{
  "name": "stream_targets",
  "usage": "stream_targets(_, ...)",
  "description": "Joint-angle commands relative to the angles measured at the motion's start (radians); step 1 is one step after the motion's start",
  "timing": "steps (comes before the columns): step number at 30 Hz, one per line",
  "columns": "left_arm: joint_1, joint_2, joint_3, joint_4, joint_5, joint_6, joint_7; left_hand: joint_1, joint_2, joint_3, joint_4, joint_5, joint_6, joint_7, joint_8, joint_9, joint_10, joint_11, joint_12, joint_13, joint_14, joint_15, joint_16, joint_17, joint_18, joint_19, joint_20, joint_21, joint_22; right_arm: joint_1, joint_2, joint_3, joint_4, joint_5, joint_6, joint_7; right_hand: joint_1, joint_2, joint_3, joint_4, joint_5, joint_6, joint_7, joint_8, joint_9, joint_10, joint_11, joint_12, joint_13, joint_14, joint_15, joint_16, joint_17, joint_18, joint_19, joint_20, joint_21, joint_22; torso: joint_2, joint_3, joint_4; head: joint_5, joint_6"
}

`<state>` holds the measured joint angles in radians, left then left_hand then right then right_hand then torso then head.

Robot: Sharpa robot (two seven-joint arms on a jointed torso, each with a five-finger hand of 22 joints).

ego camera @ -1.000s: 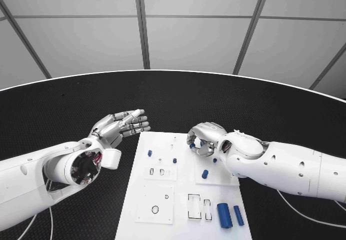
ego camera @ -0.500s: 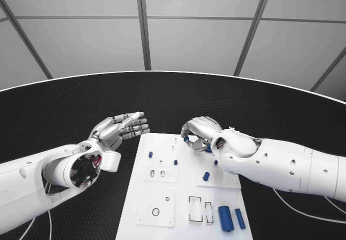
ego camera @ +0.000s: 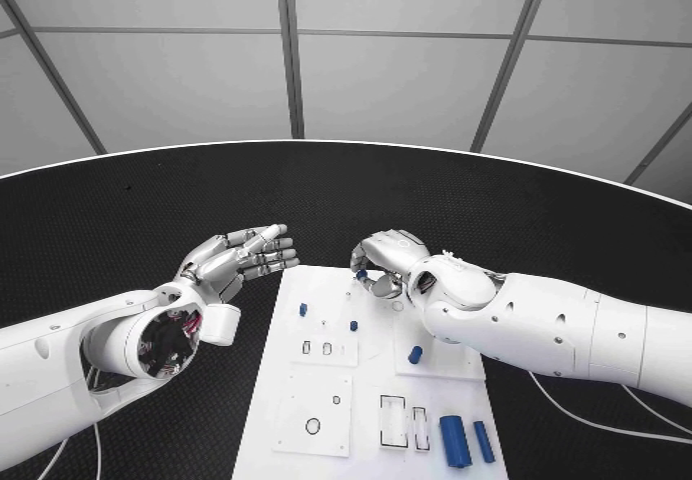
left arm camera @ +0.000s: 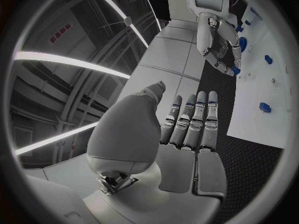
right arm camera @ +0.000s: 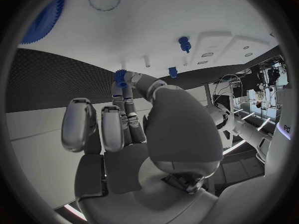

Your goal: Assemble the parts on the task board

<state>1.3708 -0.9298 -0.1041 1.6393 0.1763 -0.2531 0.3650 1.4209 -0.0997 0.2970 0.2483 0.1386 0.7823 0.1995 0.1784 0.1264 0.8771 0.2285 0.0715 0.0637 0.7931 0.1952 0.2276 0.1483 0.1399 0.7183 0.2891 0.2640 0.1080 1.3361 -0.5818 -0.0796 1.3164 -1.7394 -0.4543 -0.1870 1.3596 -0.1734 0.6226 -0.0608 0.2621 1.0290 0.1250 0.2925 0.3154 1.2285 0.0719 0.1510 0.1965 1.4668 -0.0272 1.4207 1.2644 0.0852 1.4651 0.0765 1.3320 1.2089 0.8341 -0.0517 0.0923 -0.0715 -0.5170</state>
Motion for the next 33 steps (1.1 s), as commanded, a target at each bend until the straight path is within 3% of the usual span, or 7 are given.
stream_targets(1, 0.002, 0.0, 0.0, 0.0, 0.0, 0.0, -0.001, -0.003, -0.006, 0.005, -0.001, -0.005, -0.007, 0.074, -0.004, -0.001, -0.009, 0.001, -0.007, 0.0, -0.006, 0.002, -0.006, -0.001, 0.012, 0.001, 0.001, -0.001, -0.002, 0.0, 0.005, 0.0, -0.005, 0.0, 0.006, 0.003, 0.003, 0.005, -0.001, -0.004, 0.003, 0.009, 0.001, 0.006, 0.002, 0.032, -0.022, 0.003, 0.044, 0.053, -0.004, 0.002, 0.001, -0.012, 0.001, -0.009, 0.003, 0.001, 0.005, -0.0032, 0.0033, -0.001, 0.002)
stream_targets(13, 0.011, 0.002, 0.0, 0.0, 0.0, -0.001, -0.001, -0.003, -0.006, 0.006, -0.002, -0.005, -0.008, 0.074, -0.004, -0.001, -0.009, 0.001, -0.007, 0.0, -0.006, 0.002, -0.007, -0.001, 0.012, 0.001, 0.001, -0.001, -0.002, 0.001, 0.017, 0.0, -0.014, 0.0, 0.007, 0.008, 0.001, 0.005, -0.001, -0.003, 0.003, 0.01, 0.001, 0.007, 0.003, 0.032, -0.022, 0.004, 0.045, 0.053, -0.004, 0.003, 0.002, -0.012, 0.0, -0.009, 0.003, 0.001, 0.013, -0.0064, 0.0101, -0.004, 0.006)
stream_targets(19, 0.013, 0.002, 0.0, 0.0, 0.0, -0.001, -0.001, -0.002, -0.006, 0.006, -0.003, -0.005, -0.007, 0.074, -0.004, -0.001, -0.01, 0.001, -0.007, 0.0, -0.007, 0.002, -0.007, -0.001, 0.012, 0.001, 0.001, -0.002, -0.002, 0.001, 0.023, 0.0, -0.022, 0.0, 0.01, 0.008, 0.001, 0.005, -0.001, -0.003, 0.003, 0.01, 0.001, 0.007, 0.003, 0.032, -0.022, 0.004, 0.045, 0.053, -0.004, 0.003, 0.002, -0.012, 0.0, -0.009, 0.003, 0.001, 0.015, -0.0073, 0.0103, -0.001, 0.006)
stream_targets(24, 0.015, 0.002, 0.0, 0.0, 0.0, 0.0, -0.001, -0.002, -0.006, 0.006, -0.003, -0.005, -0.007, 0.074, -0.004, -0.001, -0.01, 0.001, -0.007, 0.0, -0.007, 0.002, -0.007, -0.001, 0.012, 0.001, 0.001, -0.002, -0.002, 0.001, 0.025, 0.0, -0.03, 0.0, 0.019, 0.006, 0.0, 0.006, -0.001, -0.003, 0.003, 0.01, 0.001, 0.007, 0.004, 0.032, -0.022, 0.004, 0.046, 0.052, -0.004, 0.003, 0.002, -0.011, 0.0, -0.009, 0.002, 0.0, 0.017, -0.0046, 0.0091, 0.001, 0.007)
stream_targets(33, 0.016, 0.002, 0.0, 0.0, 0.0, 0.002, -0.003, -0.002, -0.007, 0.007, -0.003, -0.005, -0.007, 0.074, -0.004, -0.001, -0.011, 0.002, -0.007, 0.0, -0.008, 0.003, -0.008, -0.002, 0.012, 0.0, 0.001, -0.002, -0.003, 0.001, 0.026, 0.0, -0.037, 0.0, 0.027, 0.002, -0.004, 0.005, -0.002, -0.002, 0.001, 0.007, 0.001, 0.005, 0.006, 0.027, -0.021, 0.002, 0.049, 0.052, -0.004, 0.003, 0.001, -0.011, -0.001, -0.009, 0.001, -0.001, 0.019, -0.0034, 0.009, -0.001, 0.009)
